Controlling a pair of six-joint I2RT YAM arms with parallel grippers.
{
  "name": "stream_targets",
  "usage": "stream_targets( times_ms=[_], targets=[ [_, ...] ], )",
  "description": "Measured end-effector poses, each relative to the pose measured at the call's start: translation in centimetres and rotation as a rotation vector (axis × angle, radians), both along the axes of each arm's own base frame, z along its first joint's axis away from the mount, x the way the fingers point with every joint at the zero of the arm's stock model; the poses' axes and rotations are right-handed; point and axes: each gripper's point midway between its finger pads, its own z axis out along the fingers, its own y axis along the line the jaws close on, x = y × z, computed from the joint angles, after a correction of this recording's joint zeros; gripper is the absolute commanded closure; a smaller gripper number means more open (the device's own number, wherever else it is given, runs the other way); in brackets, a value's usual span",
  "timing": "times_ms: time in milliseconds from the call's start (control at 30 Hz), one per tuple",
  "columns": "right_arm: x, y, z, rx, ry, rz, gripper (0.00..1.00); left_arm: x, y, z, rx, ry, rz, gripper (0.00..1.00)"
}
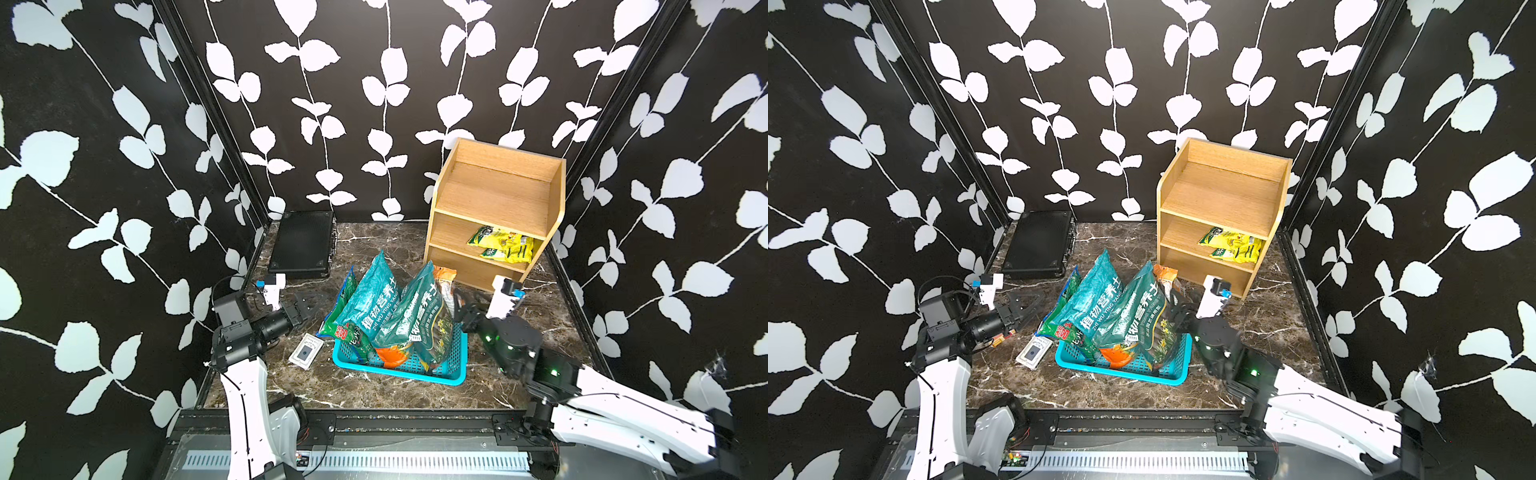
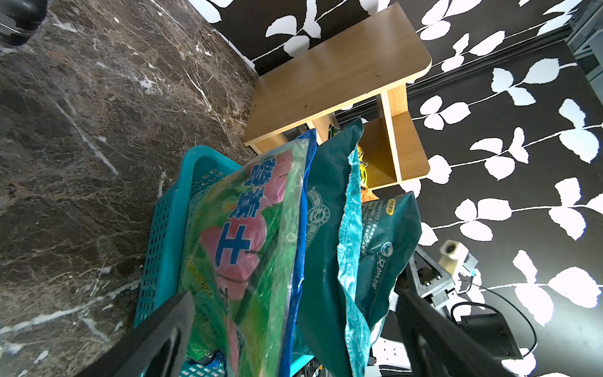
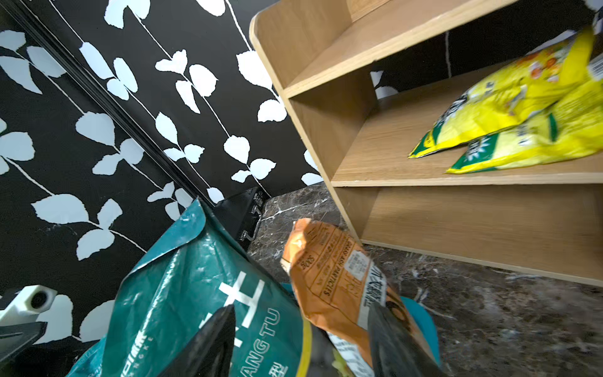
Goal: Take down the fertilizer bag from the shelf
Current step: Place the fertilizer bag in the storage box.
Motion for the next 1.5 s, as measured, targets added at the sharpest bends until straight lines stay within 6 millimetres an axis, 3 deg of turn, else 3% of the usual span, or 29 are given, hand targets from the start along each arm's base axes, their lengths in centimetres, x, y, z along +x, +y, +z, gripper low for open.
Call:
stream_targets(
  times_ms=[100,167,267,467,567,733,1000,1500],
  targets=[
    [-0.5,-1.4,-1.4,-0.026,0.006,-0.018,0.26,0.0,0.0,0.0,0.0,0.0,0.0,0.01],
    [-0.5,-1.5,-3.4,-0.078,0.029,-0.018,0.26,0.0,0.0,0.0,0.0,0.0,0.0,0.01],
    [-0.4,-0.9,-6.3,-0.162,0.073,0.003,0.31,0.0,0.0,0.0,0.0,0.0,0.0,0.01],
    [1.0,0.1,-10.1,-0.246,0.163,0.037,0.43,0.0,0.0,0.0,0.0,0.0,0.0,0.01],
    [2.1,0.3,-11.1,-0.253,0.19,0.034,0.56,0.0,0.0,0.0,0.0,0.0,0.0,0.01],
    [3.1,0.8,-11.9,-0.262,0.204,0.048,1.0,0.0,0.0,0.0,0.0,0.0,0.0,0.01],
    [3.6,1.4,-12.1,-0.2,0.214,0.045,1.0,0.0,0.0,0.0,0.0,0.0,0.001,0.01],
    [4.1,2.4,-14.2,0.001,0.177,-0.054,1.0,0.0,0.0,-0.1,-0.002,0.004,0.002,0.01]
  ],
)
